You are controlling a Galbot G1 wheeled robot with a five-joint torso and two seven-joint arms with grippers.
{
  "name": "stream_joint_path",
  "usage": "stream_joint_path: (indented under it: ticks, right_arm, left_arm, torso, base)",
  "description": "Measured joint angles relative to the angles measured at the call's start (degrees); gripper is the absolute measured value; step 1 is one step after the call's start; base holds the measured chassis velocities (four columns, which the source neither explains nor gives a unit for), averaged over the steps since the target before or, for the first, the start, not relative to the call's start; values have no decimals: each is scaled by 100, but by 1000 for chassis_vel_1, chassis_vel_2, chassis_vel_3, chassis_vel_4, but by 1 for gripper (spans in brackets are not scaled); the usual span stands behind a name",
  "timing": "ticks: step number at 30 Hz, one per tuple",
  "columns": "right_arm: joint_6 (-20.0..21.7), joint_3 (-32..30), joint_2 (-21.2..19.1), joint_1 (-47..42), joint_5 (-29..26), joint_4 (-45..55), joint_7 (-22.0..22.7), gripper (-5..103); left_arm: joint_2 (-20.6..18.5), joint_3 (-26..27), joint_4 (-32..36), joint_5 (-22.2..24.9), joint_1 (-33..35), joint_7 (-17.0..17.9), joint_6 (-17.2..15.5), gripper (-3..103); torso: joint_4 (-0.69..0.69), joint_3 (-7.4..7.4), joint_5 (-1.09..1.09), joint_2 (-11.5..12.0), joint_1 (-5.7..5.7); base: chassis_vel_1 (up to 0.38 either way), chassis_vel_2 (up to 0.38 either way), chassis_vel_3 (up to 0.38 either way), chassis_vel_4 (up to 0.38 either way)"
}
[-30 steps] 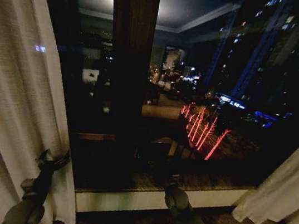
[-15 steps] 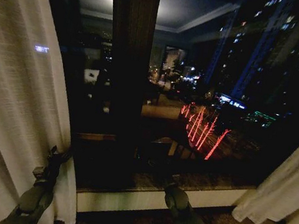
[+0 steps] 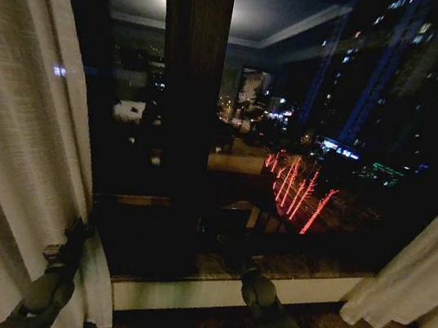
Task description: Open the curtains by pulling them apart, changing their state from closed to fully open.
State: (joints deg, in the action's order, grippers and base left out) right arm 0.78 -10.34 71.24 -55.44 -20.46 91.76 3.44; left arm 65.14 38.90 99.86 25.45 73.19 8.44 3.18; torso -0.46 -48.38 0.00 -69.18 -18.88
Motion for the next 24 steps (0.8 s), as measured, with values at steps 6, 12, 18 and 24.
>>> stream_joint_path:
  ticks: [6,12,18,24]
  right_arm:
    - [0,0,0,0,0,0,0,100]
    - [0,-1,-1,0,0,0,0,100]
    - [0,-1,0,0,0,0,0,100]
    - [0,0,0,0,0,0,0,100]
  left_arm:
    - [33,0,19,-17,32,-1,36,0]
    - [41,26,28,-25,84,-15,76,0]
    - [19,118,65,-22,153,-22,107,0]
    - [16,196,123,-15,227,-23,125,0]
  torso:
    - [-1,0,0,0,0]
    - [-1,0,1,1,0]
    - [0,0,-1,1,1]
    - [0,1,0,1,0]
  base:
    - [18,6,-16,-12]
    - [121,72,-140,-96]
    - [233,182,-247,-175]
    - [300,254,-317,-242]
